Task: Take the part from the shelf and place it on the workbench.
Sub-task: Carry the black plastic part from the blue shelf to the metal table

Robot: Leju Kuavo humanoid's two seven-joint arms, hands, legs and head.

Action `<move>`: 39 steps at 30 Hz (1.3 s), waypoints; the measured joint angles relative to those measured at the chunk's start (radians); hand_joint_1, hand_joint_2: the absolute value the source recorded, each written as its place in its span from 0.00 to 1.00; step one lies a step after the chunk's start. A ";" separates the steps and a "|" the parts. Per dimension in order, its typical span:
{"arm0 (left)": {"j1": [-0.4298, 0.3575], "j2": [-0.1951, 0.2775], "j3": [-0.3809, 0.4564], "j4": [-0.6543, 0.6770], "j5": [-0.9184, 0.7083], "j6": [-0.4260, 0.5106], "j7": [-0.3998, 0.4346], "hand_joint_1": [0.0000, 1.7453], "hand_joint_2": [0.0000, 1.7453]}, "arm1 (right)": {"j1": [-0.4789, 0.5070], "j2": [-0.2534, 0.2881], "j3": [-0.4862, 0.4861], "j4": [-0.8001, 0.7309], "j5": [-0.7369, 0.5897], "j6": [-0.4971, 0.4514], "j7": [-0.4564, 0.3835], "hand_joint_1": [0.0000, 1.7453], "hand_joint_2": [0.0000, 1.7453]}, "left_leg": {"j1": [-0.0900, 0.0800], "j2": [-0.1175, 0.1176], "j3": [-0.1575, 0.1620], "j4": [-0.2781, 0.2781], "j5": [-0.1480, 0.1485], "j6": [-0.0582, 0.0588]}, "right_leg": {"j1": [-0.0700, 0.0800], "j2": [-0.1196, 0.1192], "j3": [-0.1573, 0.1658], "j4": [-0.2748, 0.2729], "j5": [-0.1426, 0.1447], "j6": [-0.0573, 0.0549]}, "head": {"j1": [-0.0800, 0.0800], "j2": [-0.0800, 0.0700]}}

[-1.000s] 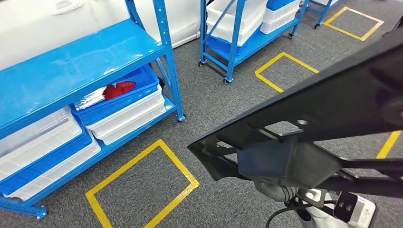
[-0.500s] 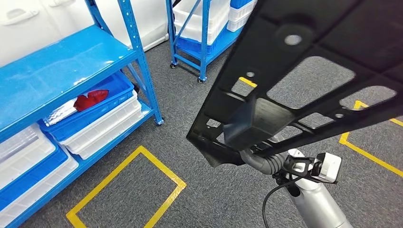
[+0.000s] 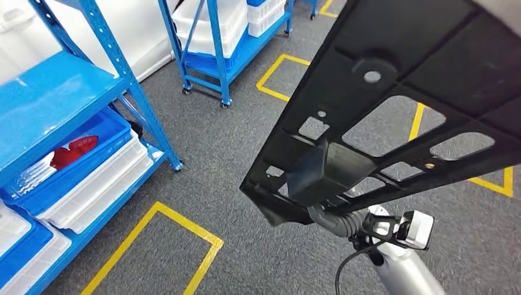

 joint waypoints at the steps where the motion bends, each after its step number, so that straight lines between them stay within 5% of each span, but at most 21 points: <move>1: 0.002 0.000 0.000 0.000 -0.002 -0.002 0.000 0.00 1.00 | 0.004 0.000 -0.001 -0.006 0.000 0.001 -0.001 1.00 1.00 | 0.001 -0.020 -0.030 0.067 -0.034 -0.002 | 0.001 0.011 -0.001 0.000 0.001 -0.003 | 0.000 0.000; 3: 0.005 0.001 0.000 0.000 -0.003 -0.002 0.008 0.00 1.00 | 0.012 0.000 -0.003 -0.012 0.001 0.006 0.002 1.00 1.00 | 0.001 -0.034 -0.080 0.176 -0.070 -0.005 | 0.003 0.038 -0.003 0.001 0.002 -0.006 | 0.000 0.000; 4: 0.006 0.002 0.000 0.000 -0.002 -0.002 0.013 0.00 1.00 | 0.014 0.000 -0.004 -0.014 0.000 0.008 0.005 1.00 1.00 | 0.001 -0.038 -0.085 0.184 -0.060 -0.004 | 0.004 0.053 -0.003 0.003 0.002 -0.006 | 0.000 0.000; 6: 0.004 0.004 0.000 0.000 -0.002 -0.002 0.021 0.00 1.00 | 0.015 0.000 -0.008 -0.020 -0.003 0.008 0.015 1.00 1.00 | 0.000 -0.052 -0.044 0.087 0.007 0.004 | 0.005 0.081 -0.002 0.007 0.002 -0.005 | 0.000 0.000; 8: 0.002 0.010 0.000 0.000 -0.002 0.000 0.027 0.00 1.00 | 0.013 0.000 -0.014 -0.027 -0.009 0.004 0.023 1.00 1.00 | 0.002 -0.100 0.012 -0.041 0.058 0.014 | 0.005 0.106 -0.005 0.012 0.002 0.001 | 0.000 0.000; 10: 0.001 0.018 0.000 0.000 -0.002 0.000 0.030 0.00 1.00 | 0.014 0.000 -0.021 -0.033 -0.012 -0.004 0.028 1.00 1.00 | 0.000 -0.127 0.032 -0.089 0.065 0.021 | 0.000 0.127 -0.013 0.013 0.005 0.014 | 0.000 0.000; 12: -0.002 0.025 0.000 0.000 -0.003 -0.003 0.030 0.00 1.00 | 0.024 0.000 -0.031 -0.042 -0.008 -0.017 0.029 1.00 1.00 | -0.001 -0.106 0.036 -0.099 0.072 0.030 | -0.005 0.141 -0.018 0.010 0.010 0.029 | 0.000 0.000; 14: -0.004 0.030 -0.001 0.000 -0.006 -0.008 0.030 0.00 1.00 | 0.037 0.002 -0.043 -0.051 0.002 -0.032 0.016 1.00 1.00 | 0.003 -0.083 0.041 -0.113 0.081 0.042 | -0.002 0.100 -0.034 0.038 -0.010 0.039 | 0.000 0.000; 16: -0.001 0.033 -0.003 0.000 -0.010 -0.011 0.032 0.00 1.00 | 0.052 0.005 -0.052 -0.057 0.013 -0.045 -0.001 1.00 1.00 | 0.003 -0.056 0.042 -0.119 0.085 0.050 | -0.001 0.039 -0.085 0.142 -0.068 0.046 | 0.000 0.000; 18: 0.002 0.036 -0.004 0.000 -0.012 -0.013 0.035 0.00 1.00 | 0.071 0.007 -0.059 -0.058 0.022 -0.055 -0.012 1.00 1.00 | 0.001 -0.028 0.040 -0.118 0.082 0.051 | -0.005 0.019 -0.141 0.255 -0.112 0.053 | 0.000 0.000; 19: 0.002 0.036 -0.005 0.000 -0.013 -0.015 0.037 0.00 1.00 | 0.080 0.007 -0.062 -0.059 0.024 -0.057 -0.016 1.00 1.00 | 0.000 -0.015 0.040 -0.116 0.080 0.051 | -0.007 0.016 -0.148 0.271 -0.109 0.055 | 0.000 0.000; 21: 0.001 0.037 -0.009 0.000 -0.019 -0.019 0.040 0.00 1.00 | 0.090 0.007 -0.066 -0.060 0.027 -0.059 -0.020 1.00 1.00 | 0.000 0.012 0.041 -0.111 0.075 0.047 | -0.007 0.000 -0.103 0.191 -0.057 0.055 | 0.000 0.000; 24: -0.002 0.037 -0.020 0.000 -0.029 -0.022 0.044 0.00 1.00 | 0.090 0.007 -0.075 -0.068 0.026 -0.057 -0.021 1.00 1.00 | -0.006 0.044 0.043 -0.101 0.063 0.034 | 0.004 -0.059 -0.017 0.026 -0.006 0.039 | 0.000 0.000; 27: -0.006 0.036 -0.025 0.000 -0.034 -0.020 0.048 0.00 1.00 | 0.095 0.008 -0.085 -0.077 0.026 -0.049 -0.022 1.00 1.00 | -0.010 0.074 0.050 -0.101 0.056 0.018 | 0.010 -0.038 -0.015 0.012 -0.005 0.022 | 0.000 0.000; 28: -0.008 0.036 -0.026 0.000 -0.035 -0.019 0.049 0.00 1.00 | 0.098 0.008 -0.088 -0.081 0.026 -0.047 -0.022 1.00 1.00 | -0.008 0.071 0.052 -0.097 0.050 0.012 | 0.008 -0.027 -0.014 0.009 -0.002 0.016 | 0.000 0.000; 30: -0.011 0.036 -0.028 0.000 -0.035 -0.017 0.052 0.00 1.00 | 0.101 0.007 -0.091 -0.091 0.025 -0.047 -0.023 1.00 1.00 | -0.004 0.030 0.032 -0.042 0.010 0.002 | 0.003 -0.007 -0.011 0.002 0.004 0.006 | 0.000 0.000; 32: -0.008 0.035 -0.028 0.000 -0.033 -0.014 0.057 0.00 1.00 | 0.107 0.007 -0.091 -0.097 0.025 -0.048 -0.023 1.00 1.00 | -0.001 -0.019 -0.025 0.082 -0.055 -0.002 | 0.002 0.015 -0.012 0.001 0.006 0.000 | 0.000 0.000; 34: -0.001 0.034 -0.028 0.000 -0.030 -0.009 0.064 0.00 1.00 | 0.122 0.007 -0.091 -0.099 0.029 -0.051 -0.024 1.00 1.00 | -0.001 -0.033 -0.068 0.169 -0.076 -0.001 | 0.004 0.042 -0.012 0.002 0.006 -0.002 | 0.000 0.000; 36: 0.002 0.031 -0.028 0.000 -0.027 -0.005 0.071 0.00 1.00 | 0.138 0.007 -0.091 -0.104 0.032 -0.052 -0.026 1.00 1.00 | -0.001 -0.044 -0.049 0.117 -0.024 0.004 | 0.005 0.070 -0.011 0.004 0.006 -0.001 | 0.000 0.000; 39: 0.001 0.030 -0.028 0.000 -0.025 0.005 0.080 0.00 1.00 | 0.149 0.007 -0.091 -0.112 0.034 -0.043 -0.028 1.00 1.00 | 0.001 -0.107 0.024 -0.059 0.055 0.017 | 0.004 0.107 -0.016 0.012 0.006 0.008 | 0.000 0.000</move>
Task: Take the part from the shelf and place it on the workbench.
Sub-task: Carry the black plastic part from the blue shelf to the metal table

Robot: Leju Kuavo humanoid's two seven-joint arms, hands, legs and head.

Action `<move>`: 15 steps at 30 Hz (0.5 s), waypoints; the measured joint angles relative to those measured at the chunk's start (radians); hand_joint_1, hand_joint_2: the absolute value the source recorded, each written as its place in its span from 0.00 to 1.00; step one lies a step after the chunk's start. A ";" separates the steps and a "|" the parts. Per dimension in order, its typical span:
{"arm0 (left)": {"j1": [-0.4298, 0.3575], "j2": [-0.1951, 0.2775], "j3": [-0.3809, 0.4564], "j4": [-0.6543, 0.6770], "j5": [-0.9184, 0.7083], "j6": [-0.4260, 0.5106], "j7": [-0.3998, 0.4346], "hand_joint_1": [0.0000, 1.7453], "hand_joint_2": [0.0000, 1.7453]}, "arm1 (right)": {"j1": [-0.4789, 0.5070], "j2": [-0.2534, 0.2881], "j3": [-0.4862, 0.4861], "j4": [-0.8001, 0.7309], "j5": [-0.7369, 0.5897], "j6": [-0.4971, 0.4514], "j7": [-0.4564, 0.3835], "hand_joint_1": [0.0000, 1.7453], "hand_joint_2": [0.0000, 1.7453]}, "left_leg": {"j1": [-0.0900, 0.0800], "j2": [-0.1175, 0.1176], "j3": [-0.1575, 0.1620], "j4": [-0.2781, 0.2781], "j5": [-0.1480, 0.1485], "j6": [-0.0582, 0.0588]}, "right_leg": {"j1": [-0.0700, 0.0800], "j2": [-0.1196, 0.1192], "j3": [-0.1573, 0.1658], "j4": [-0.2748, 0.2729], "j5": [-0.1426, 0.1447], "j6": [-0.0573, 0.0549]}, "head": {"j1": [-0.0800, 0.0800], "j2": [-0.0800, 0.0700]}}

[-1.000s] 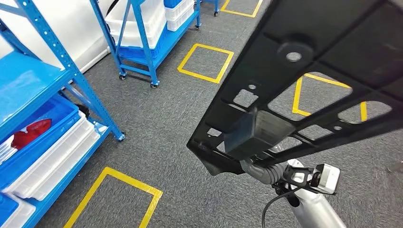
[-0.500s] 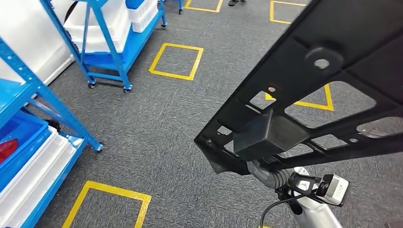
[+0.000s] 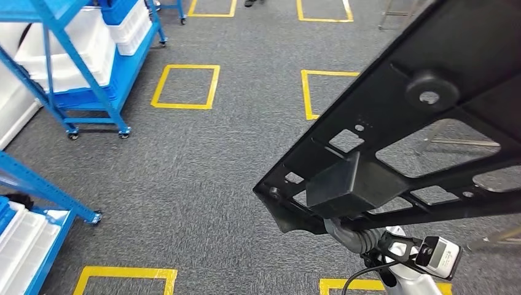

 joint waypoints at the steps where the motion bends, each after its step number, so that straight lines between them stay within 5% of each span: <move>1: 0.000 0.000 0.000 0.000 0.000 0.003 0.002 0.00 1.00 | 0.003 0.000 0.000 -0.002 0.000 0.002 0.000 1.00 1.00 | -0.001 -0.014 0.009 -0.024 0.004 0.003 | -0.002 0.011 -0.003 0.002 0.001 0.006 | 0.000 0.000; 4: -0.004 -0.004 0.000 0.000 -0.002 0.005 0.004 0.00 1.00 | 0.013 0.001 0.001 -0.009 0.001 0.003 -0.001 1.00 1.00 | -0.002 0.007 0.016 -0.037 0.007 0.018 | -0.006 0.034 -0.011 -0.001 0.007 0.027 | 0.000 0.000; 6: -0.008 -0.007 0.000 0.000 -0.006 0.005 0.005 0.00 1.00 | 0.014 0.004 0.001 -0.021 0.001 0.005 -0.001 1.00 1.00 | 0.002 0.032 0.020 -0.048 0.016 0.031 | -0.002 -0.008 -0.032 0.038 -0.020 0.035 | 0.000 0.000; 8: -0.006 -0.009 -0.001 0.000 -0.010 0.005 0.006 0.00 1.00 | 0.011 0.008 0.002 -0.033 0.001 0.011 0.000 1.00 1.00 | 0.001 0.058 0.019 -0.052 0.018 0.038 | -0.003 -0.068 -0.086 0.153 -0.083 0.040 | 0.000 0.000; 10: -0.003 -0.011 -0.001 0.000 -0.010 0.005 0.007 0.00 1.00 | 0.010 0.012 0.005 -0.040 0.000 0.015 0.002 1.00 1.00 | -0.002 0.085 0.018 -0.050 0.016 0.039 | -0.006 -0.088 -0.135 0.261 -0.121 0.044 | 0.000 0.000; 11: -0.004 -0.012 0.000 0.000 -0.010 0.005 0.007 0.00 1.00 | 0.008 0.013 0.005 -0.042 -0.002 0.015 0.003 1.00 1.00 | -0.003 0.098 0.018 -0.050 0.015 0.038 | -0.007 -0.092 -0.137 0.269 -0.114 0.045 | 0.000 0.000; 15: -0.007 -0.016 0.000 0.000 -0.009 0.004 0.005 0.00 1.00 | -0.002 0.013 0.006 -0.050 -0.012 0.014 0.006 1.00 1.00 | -0.003 0.126 0.020 -0.048 0.011 0.035 | -0.007 -0.106 -0.068 0.147 -0.042 0.041 | 0.000 0.000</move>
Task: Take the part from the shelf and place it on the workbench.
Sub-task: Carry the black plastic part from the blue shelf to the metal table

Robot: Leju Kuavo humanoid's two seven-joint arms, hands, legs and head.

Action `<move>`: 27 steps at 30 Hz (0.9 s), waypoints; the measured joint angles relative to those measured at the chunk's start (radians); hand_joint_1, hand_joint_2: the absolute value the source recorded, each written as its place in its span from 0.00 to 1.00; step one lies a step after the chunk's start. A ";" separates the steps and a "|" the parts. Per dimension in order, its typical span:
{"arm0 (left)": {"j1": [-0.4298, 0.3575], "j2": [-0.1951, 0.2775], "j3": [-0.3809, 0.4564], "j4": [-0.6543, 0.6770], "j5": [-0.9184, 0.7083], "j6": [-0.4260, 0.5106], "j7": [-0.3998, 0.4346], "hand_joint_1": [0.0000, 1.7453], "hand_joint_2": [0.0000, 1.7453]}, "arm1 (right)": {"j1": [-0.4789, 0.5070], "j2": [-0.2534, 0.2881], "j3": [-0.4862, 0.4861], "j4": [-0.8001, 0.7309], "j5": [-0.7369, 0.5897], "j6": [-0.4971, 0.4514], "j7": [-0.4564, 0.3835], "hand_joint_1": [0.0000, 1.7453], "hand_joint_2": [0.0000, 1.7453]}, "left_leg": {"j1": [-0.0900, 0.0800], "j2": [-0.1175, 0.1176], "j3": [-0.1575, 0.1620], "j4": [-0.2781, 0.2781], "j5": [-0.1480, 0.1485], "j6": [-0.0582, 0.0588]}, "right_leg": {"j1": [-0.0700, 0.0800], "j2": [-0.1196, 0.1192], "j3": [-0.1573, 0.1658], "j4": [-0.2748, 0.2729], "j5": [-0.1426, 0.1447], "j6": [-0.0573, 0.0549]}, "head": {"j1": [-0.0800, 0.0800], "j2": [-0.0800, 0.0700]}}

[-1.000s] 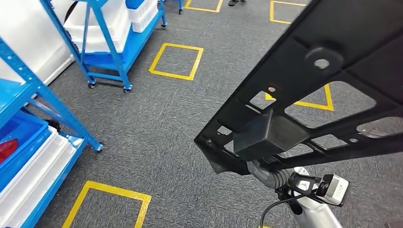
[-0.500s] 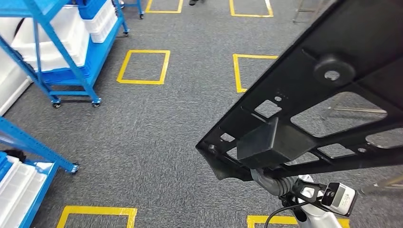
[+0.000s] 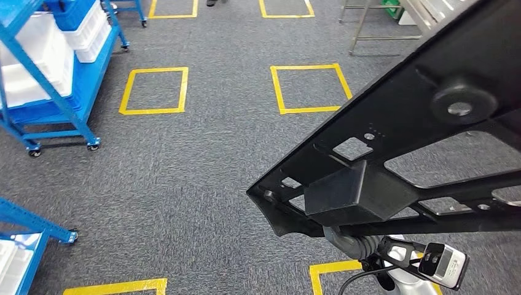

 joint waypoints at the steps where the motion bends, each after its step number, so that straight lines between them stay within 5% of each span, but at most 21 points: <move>1: 0.000 0.000 0.000 0.000 0.000 0.000 0.000 0.00 1.00 | 0.000 0.000 0.000 0.000 0.000 0.000 0.000 1.00 1.00 | 0.000 0.000 0.000 0.000 0.000 0.000 | 0.000 0.000 0.000 0.000 0.000 0.000 | 0.000 0.000; 3: 0.000 0.000 0.000 0.000 0.000 0.000 0.000 0.00 1.00 | -0.001 0.000 0.000 0.000 -0.001 0.000 0.000 1.00 1.00 | 0.000 0.001 0.000 0.000 0.000 0.000 | 0.000 -0.001 0.004 -0.007 0.003 0.000 | 0.000 0.000; 7: -0.005 -0.005 0.000 0.000 0.004 -0.003 -0.001 0.00 1.00 | -0.024 0.000 0.000 -0.022 -0.025 -0.014 0.000 1.00 1.00 | -0.009 0.031 0.008 0.006 -0.013 -0.020 | 0.017 -0.059 0.084 -0.161 0.031 -0.024 | 0.000 0.000; 9: -0.006 -0.006 0.000 0.000 0.011 -0.001 0.004 0.00 1.00 | -0.026 0.000 0.006 -0.048 -0.022 -0.030 0.001 1.00 1.00 | -0.005 -0.001 -0.017 0.078 -0.063 -0.036 | 0.011 -0.021 0.083 -0.165 0.038 -0.040 | 0.000 0.000; 11: -0.001 -0.007 0.003 0.000 0.019 0.001 0.009 0.00 1.00 | -0.026 -0.001 0.021 -0.067 -0.015 -0.040 0.002 1.00 1.00 | -0.002 -0.047 -0.079 0.221 -0.138 -0.048 | 0.009 0.013 0.081 -0.168 0.041 -0.050 | 0.000 0.000; 13: 0.005 -0.007 0.007 0.000 0.026 0.001 0.008 0.00 1.00 | -0.028 -0.001 0.039 -0.068 -0.014 -0.049 0.003 1.00 1.00 | -0.002 -0.055 -0.116 0.293 -0.149 -0.050 | 0.010 0.041 0.079 -0.165 0.041 -0.051 | 0.000 0.000; 15: 0.005 -0.007 0.008 0.000 0.032 0.001 0.004 0.00 1.00 | -0.037 -0.002 0.052 -0.069 -0.020 -0.056 0.005 1.00 1.00 | 0.001 -0.063 -0.085 0.213 -0.085 -0.049 | 0.009 0.068 0.080 -0.161 0.041 -0.049 | 0.000 0.000; 17: 0.004 -0.005 0.011 0.000 0.036 0.000 0.002 0.00 1.00 | -0.053 -0.002 0.061 -0.069 -0.031 -0.058 0.008 1.00 1.00 | 0.005 -0.103 -0.030 0.079 -0.024 -0.042 | 0.009 0.093 0.077 -0.153 0.039 -0.042 | 0.000 0.000; 19: 0.005 -0.005 0.014 0.000 0.041 0.000 0.001 0.00 1.00 | -0.069 -0.002 0.067 -0.068 -0.043 -0.058 0.014 1.00 1.00 | 0.005 -0.131 -0.009 0.022 -0.011 -0.035 | 0.006 0.113 0.069 -0.148 0.041 -0.030 | 0.000 0.000; 21: 0.003 -0.006 0.016 0.000 0.045 0.001 0.001 0.00 1.00 | -0.079 -0.001 0.073 -0.066 -0.054 -0.058 0.026 1.00 1.00 | 0.004 -0.117 -0.006 0.017 -0.008 -0.023 | 0.003 0.130 0.063 -0.149 0.045 -0.015 | 0.000 0.000; 24: 0.000 -0.010 0.017 0.000 0.046 0.000 0.000 0.00 1.00 | -0.100 0.001 0.080 -0.052 -0.066 -0.058 0.050 1.00 1.00 | 0.007 -0.084 -0.003 0.005 0.003 -0.001 | 0.005 0.073 0.030 -0.086 0.006 -0.001 | 0.000 0.000; 27: 0.005 -0.011 0.021 0.000 0.045 -0.002 -0.001 0.00 1.00 | -0.125 0.003 0.089 -0.019 -0.081 -0.057 0.066 1.00 1.00 | 0.002 -0.049 -0.006 0.005 0.002 0.004 | 0.002 0.020 -0.058 0.098 -0.077 0.009 | 0.000 0.000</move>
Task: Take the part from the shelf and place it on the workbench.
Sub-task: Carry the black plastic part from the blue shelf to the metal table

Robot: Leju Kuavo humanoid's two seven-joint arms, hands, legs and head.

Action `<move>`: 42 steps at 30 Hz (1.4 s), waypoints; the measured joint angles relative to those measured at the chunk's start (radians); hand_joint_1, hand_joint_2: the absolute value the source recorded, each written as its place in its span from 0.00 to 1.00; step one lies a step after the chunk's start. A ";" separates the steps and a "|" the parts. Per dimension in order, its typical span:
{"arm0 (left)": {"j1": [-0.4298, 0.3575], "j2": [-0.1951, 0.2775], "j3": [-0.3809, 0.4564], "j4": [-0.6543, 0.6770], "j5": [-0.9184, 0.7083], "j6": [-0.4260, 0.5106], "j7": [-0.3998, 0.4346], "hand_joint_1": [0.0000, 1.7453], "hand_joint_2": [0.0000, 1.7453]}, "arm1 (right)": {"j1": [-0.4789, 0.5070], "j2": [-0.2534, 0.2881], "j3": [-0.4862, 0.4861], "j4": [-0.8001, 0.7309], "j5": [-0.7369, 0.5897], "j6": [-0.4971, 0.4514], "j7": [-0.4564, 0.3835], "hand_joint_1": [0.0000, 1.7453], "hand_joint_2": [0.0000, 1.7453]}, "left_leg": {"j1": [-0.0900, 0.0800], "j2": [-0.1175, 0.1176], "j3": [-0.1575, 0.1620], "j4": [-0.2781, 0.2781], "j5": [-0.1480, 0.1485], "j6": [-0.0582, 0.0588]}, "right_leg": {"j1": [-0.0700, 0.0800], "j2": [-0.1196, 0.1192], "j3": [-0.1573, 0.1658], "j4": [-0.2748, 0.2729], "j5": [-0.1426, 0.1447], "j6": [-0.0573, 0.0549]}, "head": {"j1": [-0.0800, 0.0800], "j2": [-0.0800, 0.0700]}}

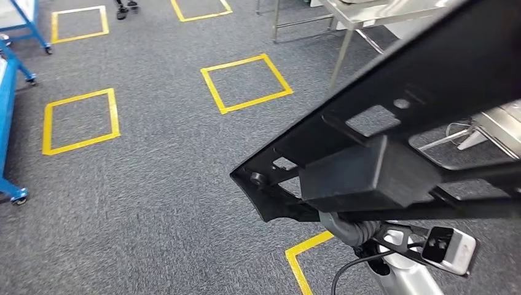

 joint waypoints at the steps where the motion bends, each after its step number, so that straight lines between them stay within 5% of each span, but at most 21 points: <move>1: 0.000 -0.001 0.001 0.000 -0.001 0.000 0.000 0.00 1.00 | -0.006 0.000 0.003 0.016 -0.005 0.001 0.006 1.00 1.00 | -0.001 0.012 -0.001 0.000 -0.001 0.000 | -0.001 -0.004 -0.016 0.034 -0.006 0.002 | 0.000 0.000; 3: -0.001 -0.002 0.002 0.000 -0.002 0.000 -0.001 0.00 1.00 | -0.022 0.000 0.008 0.048 -0.013 0.003 0.020 1.00 1.00 | -0.001 0.034 0.000 0.001 -0.003 -0.002 | -0.003 -0.012 0.009 -0.008 0.032 0.001 | 0.000 0.000; 5: -0.002 -0.004 0.002 0.000 -0.002 0.000 -0.005 0.00 1.00 | -0.047 0.001 0.014 0.078 -0.022 0.006 0.035 1.00 1.00 | -0.004 0.053 0.004 0.003 -0.007 -0.008 | 0.004 -0.058 0.087 -0.153 0.092 -0.009 | 0.000 0.000; 8: -0.003 -0.006 0.002 0.000 -0.003 -0.002 -0.010 0.00 1.00 | -0.093 0.001 0.023 0.130 -0.039 0.022 0.058 1.00 1.00 | -0.012 0.080 0.007 0.005 -0.012 -0.022 | 0.020 -0.101 0.130 -0.248 0.109 -0.030 | 0.000 0.000; 10: -0.005 -0.005 0.002 0.000 -0.003 -0.007 -0.010 0.00 1.00 | -0.124 0.001 0.028 0.170 -0.050 0.040 0.075 1.00 1.00 | -0.012 0.090 0.009 0.006 -0.017 -0.033 | 0.017 -0.074 0.126 -0.252 0.115 -0.040 | 0.000 0.000; 12: -0.008 -0.005 0.002 0.000 -0.004 -0.015 -0.010 0.00 1.00 | -0.164 -0.003 0.037 0.211 -0.061 0.061 0.093 1.00 1.00 | -0.008 0.053 -0.009 0.051 -0.049 -0.045 | 0.011 -0.052 0.126 -0.258 0.122 -0.052 | 0.000 0.000; 15: -0.008 -0.005 0.002 0.000 -0.008 -0.029 -0.007 0.00 1.00 | -0.227 -0.007 0.050 0.279 -0.084 0.082 0.113 1.00 1.00 | -0.006 -0.004 -0.101 0.244 -0.140 -0.051 | 0.012 -0.016 0.123 -0.259 0.126 -0.061 | 0.000 0.000; 17: -0.007 -0.006 0.002 0.000 -0.012 -0.033 -0.004 0.00 1.00 | -0.251 -0.007 0.054 0.319 -0.095 0.086 0.122 1.00 1.00 | -0.006 -0.009 -0.136 0.300 -0.139 -0.051 | 0.013 0.010 0.123 -0.257 0.127 -0.061 | 0.000 0.000; 19: -0.008 -0.006 0.002 0.000 -0.014 -0.033 -0.003 0.00 1.00 | -0.268 -0.007 0.055 0.348 -0.101 0.086 0.124 1.00 1.00 | -0.004 -0.021 -0.099 0.200 -0.066 -0.047 | 0.013 0.034 0.123 -0.252 0.126 -0.059 | 0.000 0.000; 21: -0.009 -0.006 0.002 0.000 -0.017 -0.033 -0.002 0.00 1.00 | -0.282 -0.007 0.056 0.370 -0.105 0.083 0.119 1.00 1.00 | -0.001 -0.061 -0.046 0.072 -0.009 -0.041 | 0.013 0.057 0.119 -0.245 0.124 -0.052 | 0.000 0.000; 23: -0.009 -0.006 0.001 0.000 -0.019 -0.033 -0.001 0.00 1.00 | -0.290 -0.008 0.057 0.385 -0.107 0.080 0.115 1.00 1.00 | -0.001 -0.082 -0.030 0.025 0.000 -0.034 | 0.010 0.076 0.111 -0.242 0.127 -0.039 | 0.000 0.000; 25: -0.010 -0.008 0.001 0.000 -0.022 -0.032 -0.001 0.00 1.00 | -0.290 -0.007 0.057 0.395 -0.106 0.075 0.113 1.00 1.00 | -0.001 -0.064 -0.027 0.018 0.006 -0.022 | 0.006 0.088 0.106 -0.246 0.132 -0.026 | 0.000 0.000; 27: -0.014 -0.009 -0.002 0.000 -0.028 -0.032 -0.001 0.00 1.00 | -0.285 -0.006 0.056 0.400 -0.101 0.063 0.107 1.00 1.00 | 0.001 -0.044 -0.020 0.007 0.013 -0.009 | 0.009 0.059 0.092 -0.217 0.113 -0.017 | 0.000 0.000; 30: -0.014 -0.009 -0.007 0.000 -0.035 -0.033 -0.001 0.00 1.00 | -0.262 0.004 0.054 0.402 -0.095 0.054 0.092 1.00 1.00 | -0.001 -0.013 -0.017 0.001 0.014 0.001 | 0.006 0.002 0.003 -0.038 0.029 -0.011 | 0.000 0.000; 32: -0.013 -0.009 -0.009 0.000 -0.035 -0.033 0.000 0.00 1.00 | -0.241 0.010 0.052 0.404 -0.094 0.055 0.087 1.00 1.00 | -0.003 0.008 -0.017 0.002 0.011 0.001 | 0.003 -0.005 -0.036 0.036 0.016 -0.009 | 0.000 0.000; 34: -0.014 -0.009 -0.010 0.000 -0.035 -0.033 0.002 0.00 1.00 | -0.228 0.011 0.050 0.404 -0.093 0.056 0.085 1.00 1.00 | -0.004 0.030 -0.013 0.003 0.007 -0.001 | 0.003 -0.020 0.008 -0.047 0.068 -0.012 | 0.000 0.000; 36: -0.014 -0.009 -0.012 0.000 -0.035 -0.032 0.006 0.00 1.00 | -0.222 0.011 0.047 0.398 -0.088 0.055 0.084 1.00 1.00 | -0.008 0.049 -0.007 0.003 0.001 -0.008 | 0.011 -0.069 0.085 -0.193 0.119 -0.022 | 0.000 0.000; 38: -0.015 -0.009 -0.012 0.000 -0.036 -0.031 0.010 0.00 1.00 | -0.214 0.011 0.044 0.389 -0.081 0.054 0.084 1.00 1.00 | -0.013 0.067 -0.003 0.003 -0.005 -0.017 | 0.021 -0.092 0.116 -0.255 0.128 -0.031 | 0.000 0.000; 40: -0.016 -0.008 -0.013 0.000 -0.034 -0.029 0.014 0.00 1.00 | -0.200 0.011 0.040 0.381 -0.074 0.054 0.084 1.00 1.00 | -0.014 0.085 0.002 0.002 -0.010 -0.027 | 0.022 -0.067 0.114 -0.257 0.130 -0.038 | 0.000 0.000; 42: -0.018 -0.005 -0.013 0.000 -0.031 -0.025 0.018 0.00 1.00 | -0.187 0.010 0.036 0.375 -0.064 0.054 0.084 1.00 1.00 | -0.011 0.063 -0.005 0.029 -0.035 -0.038 | 0.016 -0.045 0.116 -0.263 0.134 -0.048 | 0.000 0.000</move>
